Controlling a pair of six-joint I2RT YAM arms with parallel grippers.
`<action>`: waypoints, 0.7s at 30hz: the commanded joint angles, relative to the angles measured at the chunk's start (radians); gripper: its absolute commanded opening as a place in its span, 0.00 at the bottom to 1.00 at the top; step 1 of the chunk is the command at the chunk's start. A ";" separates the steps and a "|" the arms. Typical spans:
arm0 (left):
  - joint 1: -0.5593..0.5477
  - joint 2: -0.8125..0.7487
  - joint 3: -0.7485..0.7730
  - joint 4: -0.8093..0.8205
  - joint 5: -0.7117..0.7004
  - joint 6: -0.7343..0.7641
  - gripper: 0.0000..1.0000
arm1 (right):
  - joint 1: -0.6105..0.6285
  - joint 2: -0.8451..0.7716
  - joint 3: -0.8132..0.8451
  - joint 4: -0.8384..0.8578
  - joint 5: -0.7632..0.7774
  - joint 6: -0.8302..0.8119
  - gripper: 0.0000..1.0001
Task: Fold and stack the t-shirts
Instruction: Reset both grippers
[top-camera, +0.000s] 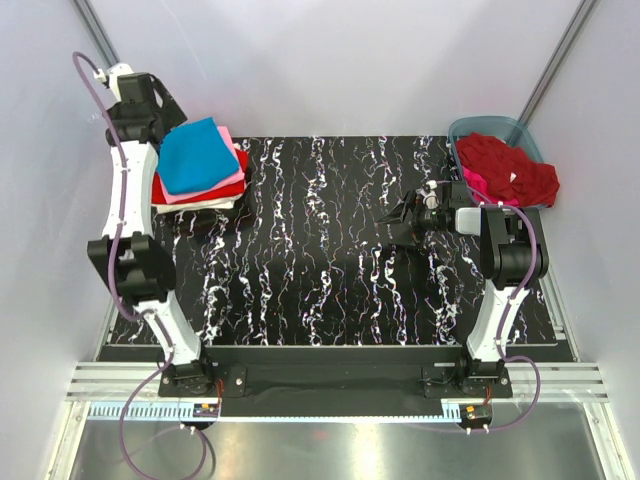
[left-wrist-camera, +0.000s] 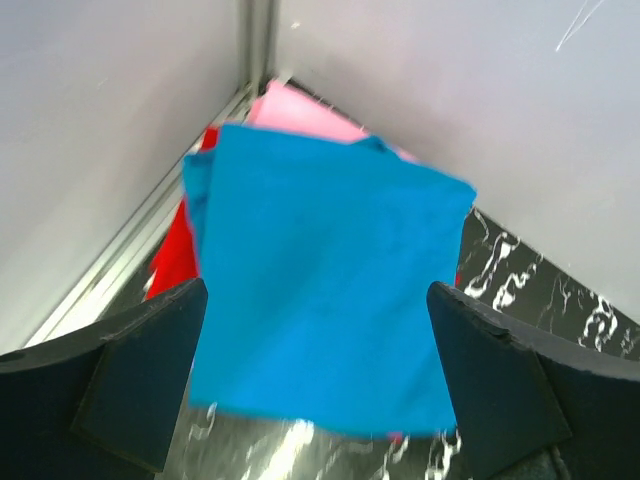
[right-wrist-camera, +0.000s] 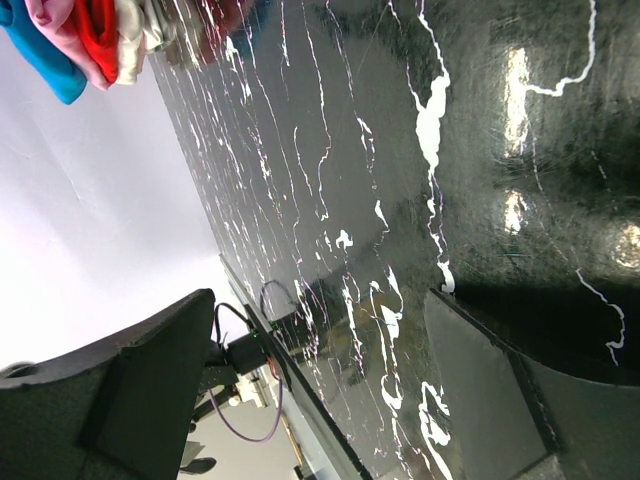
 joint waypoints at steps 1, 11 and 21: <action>0.017 -0.203 -0.102 -0.030 -0.087 -0.075 0.99 | -0.003 0.053 -0.001 -0.041 0.077 -0.041 0.95; -0.005 -0.833 -0.747 0.033 0.363 -0.129 0.99 | -0.002 0.030 -0.014 -0.022 0.087 -0.042 0.96; -0.011 -1.215 -1.064 -0.213 0.489 0.088 0.99 | 0.004 -0.218 -0.197 0.127 0.224 -0.022 0.96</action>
